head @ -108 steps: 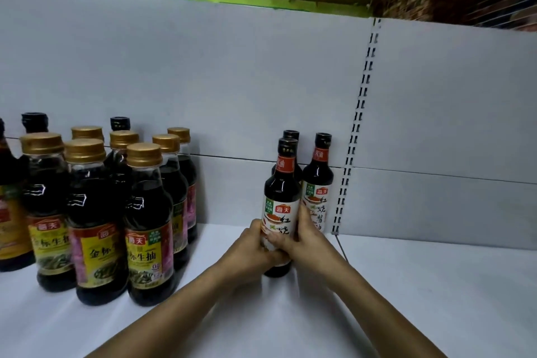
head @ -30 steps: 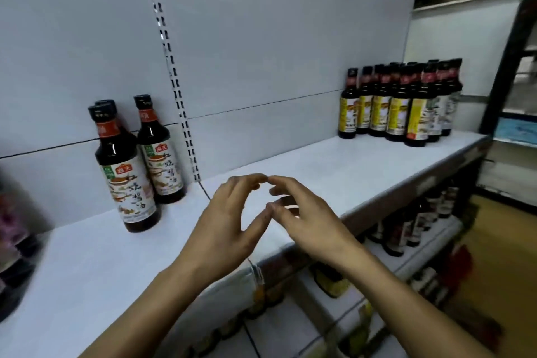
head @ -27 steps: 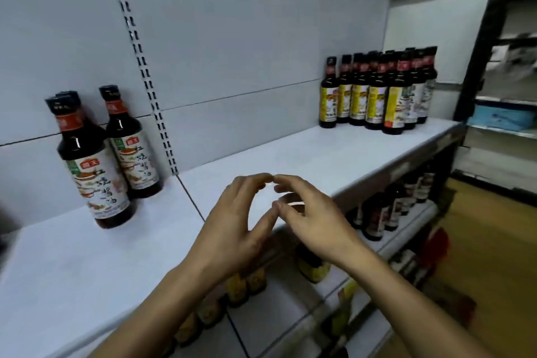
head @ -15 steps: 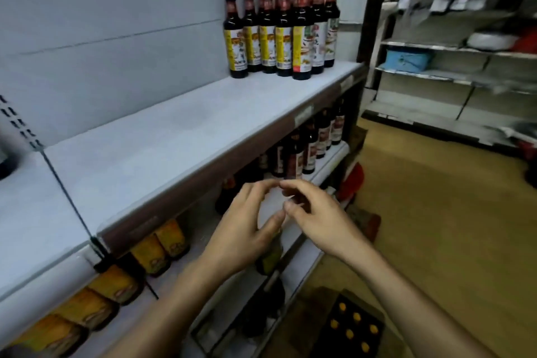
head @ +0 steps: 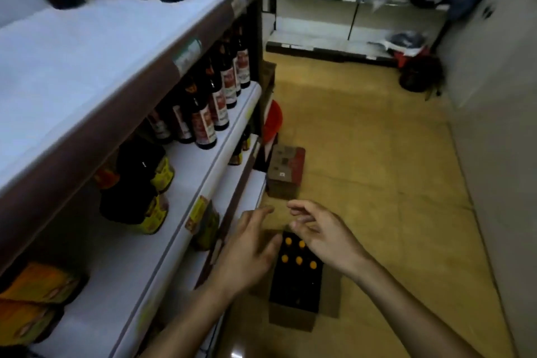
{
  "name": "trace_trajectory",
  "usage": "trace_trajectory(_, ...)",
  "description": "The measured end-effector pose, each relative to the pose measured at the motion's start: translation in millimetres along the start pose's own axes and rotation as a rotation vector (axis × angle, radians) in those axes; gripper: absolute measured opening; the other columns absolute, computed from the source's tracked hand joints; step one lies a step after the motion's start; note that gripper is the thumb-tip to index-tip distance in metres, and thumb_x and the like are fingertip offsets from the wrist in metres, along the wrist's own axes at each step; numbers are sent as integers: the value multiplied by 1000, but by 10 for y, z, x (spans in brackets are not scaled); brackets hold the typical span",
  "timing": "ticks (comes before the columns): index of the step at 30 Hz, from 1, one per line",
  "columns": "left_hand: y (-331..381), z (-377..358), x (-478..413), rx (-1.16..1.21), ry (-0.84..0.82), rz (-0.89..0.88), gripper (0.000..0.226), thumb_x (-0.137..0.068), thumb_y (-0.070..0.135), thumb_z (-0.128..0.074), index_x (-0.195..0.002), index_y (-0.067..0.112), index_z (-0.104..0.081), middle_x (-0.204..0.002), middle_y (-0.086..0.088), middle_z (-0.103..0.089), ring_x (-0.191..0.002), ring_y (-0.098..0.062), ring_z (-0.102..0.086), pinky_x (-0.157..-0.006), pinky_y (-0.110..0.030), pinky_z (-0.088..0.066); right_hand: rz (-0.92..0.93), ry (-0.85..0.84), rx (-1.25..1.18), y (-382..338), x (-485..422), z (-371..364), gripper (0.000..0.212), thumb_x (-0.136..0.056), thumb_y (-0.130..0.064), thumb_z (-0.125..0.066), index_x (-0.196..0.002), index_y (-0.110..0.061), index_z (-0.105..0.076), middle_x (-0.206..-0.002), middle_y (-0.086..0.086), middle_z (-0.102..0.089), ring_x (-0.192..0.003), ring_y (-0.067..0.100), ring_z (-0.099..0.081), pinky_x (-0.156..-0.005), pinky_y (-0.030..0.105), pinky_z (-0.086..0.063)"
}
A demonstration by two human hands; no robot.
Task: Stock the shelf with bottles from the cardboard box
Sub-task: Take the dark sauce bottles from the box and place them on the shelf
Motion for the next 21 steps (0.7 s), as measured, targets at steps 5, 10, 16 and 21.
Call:
trace_trajectory(5, -183, -403, -128, 20, -122, -18, 50, -101, 38, -58, -146, 41, -36, -137, 18, -41, -132, -6, -47, -106, -32, -47, -121, 72, -65, 436, 33, -150, 38, -101, -27, -60, -139, -28, -55, -125, -10, -61, -115, 3, -61, -95, 18, -51)
trace_trajectory(10, -428, -712, -225, 31, -203, 5, 54, -100, 40, -58, -149, 39, -36, -146, 10, -44, -136, -12, -48, -108, -43, -48, -203, 118, -139, 841, 58, -343, 36, -101, -19, -61, -136, -25, -56, -123, -5, -62, -109, -2, -59, -87, 5, -45)
trace_trajectory(16, -872, -1188, -271, 52, -260, 95, 57, -100, 37, -59, -152, 37, -34, -149, 9, -42, -137, -11, -45, -110, -40, -48, -295, 154, -196, 1501, 53, -591, 36, -101, -22, -61, -136, -28, -58, -124, -6, -63, -115, 4, -59, -96, 20, -51)
trace_trajectory(21, -1304, -1770, -331, 53, -287, 156, 58, -100, 37, -60, -152, 36, -35, -153, 10, -41, -140, -10, -42, -110, -33, -45, -348, 143, -191, 2202, 41, -837, 40, -101, -25, -60, -141, -29, -55, -127, -9, -62, -116, 1, -56, -79, 2, -43)
Point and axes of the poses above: each hand's wrist, its own x-axis away from the middle knuckle, its own z-axis out of the back of the hand, y = z × x, the point moved 8 cm from there along -x, towards the middle knuckle
